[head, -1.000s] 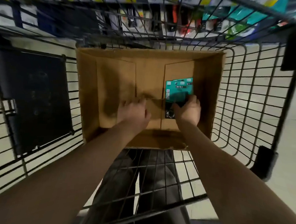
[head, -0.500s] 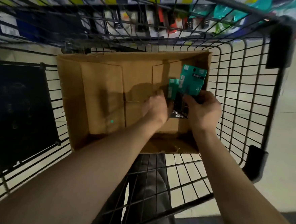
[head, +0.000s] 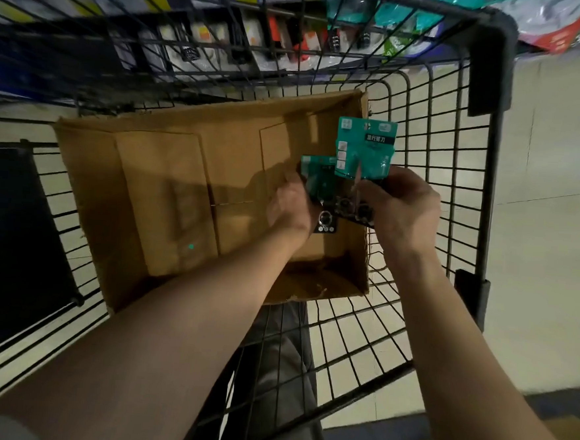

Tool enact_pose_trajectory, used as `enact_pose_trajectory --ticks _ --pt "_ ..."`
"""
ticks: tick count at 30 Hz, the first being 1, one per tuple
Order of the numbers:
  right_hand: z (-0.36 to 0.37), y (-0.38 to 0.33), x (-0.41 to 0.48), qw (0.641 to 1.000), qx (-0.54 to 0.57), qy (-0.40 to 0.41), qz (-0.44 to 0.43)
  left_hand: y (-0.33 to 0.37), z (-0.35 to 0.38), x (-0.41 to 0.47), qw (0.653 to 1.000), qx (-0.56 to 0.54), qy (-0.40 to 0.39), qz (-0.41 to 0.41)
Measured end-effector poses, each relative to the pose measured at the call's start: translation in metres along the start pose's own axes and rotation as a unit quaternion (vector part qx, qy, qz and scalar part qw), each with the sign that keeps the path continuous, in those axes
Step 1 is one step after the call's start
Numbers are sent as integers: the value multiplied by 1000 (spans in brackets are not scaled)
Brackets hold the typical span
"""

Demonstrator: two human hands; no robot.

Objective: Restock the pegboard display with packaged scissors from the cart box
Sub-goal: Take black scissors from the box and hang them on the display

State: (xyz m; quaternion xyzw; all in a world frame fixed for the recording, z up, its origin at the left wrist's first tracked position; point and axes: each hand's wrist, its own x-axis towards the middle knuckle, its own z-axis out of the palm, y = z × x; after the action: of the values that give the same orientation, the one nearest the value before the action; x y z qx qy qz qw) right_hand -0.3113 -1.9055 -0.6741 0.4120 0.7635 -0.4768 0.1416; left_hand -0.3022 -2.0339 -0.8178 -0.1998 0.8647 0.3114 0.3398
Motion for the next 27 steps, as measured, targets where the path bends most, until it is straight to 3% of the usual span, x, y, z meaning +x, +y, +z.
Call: enact_pose_trajectory --ticks 8,11,19,23,27 --pt "-6 10 -1 999 25 9 18 12 7 -10 999 28 40 -16" --pt "-6 13 0 999 28 4 23 16 5 -9 995 -31 84 -48" --pt "-8 21 0 998 52 12 25 9 -8 1 995 -71 29 -66" --pt "-11 21 -4 997 73 2 36 9 -26 -8 986 -156 -6 -62" --pt "-14 13 -15 995 93 -22 42 8 -69 -26 978 -202 28 -41"
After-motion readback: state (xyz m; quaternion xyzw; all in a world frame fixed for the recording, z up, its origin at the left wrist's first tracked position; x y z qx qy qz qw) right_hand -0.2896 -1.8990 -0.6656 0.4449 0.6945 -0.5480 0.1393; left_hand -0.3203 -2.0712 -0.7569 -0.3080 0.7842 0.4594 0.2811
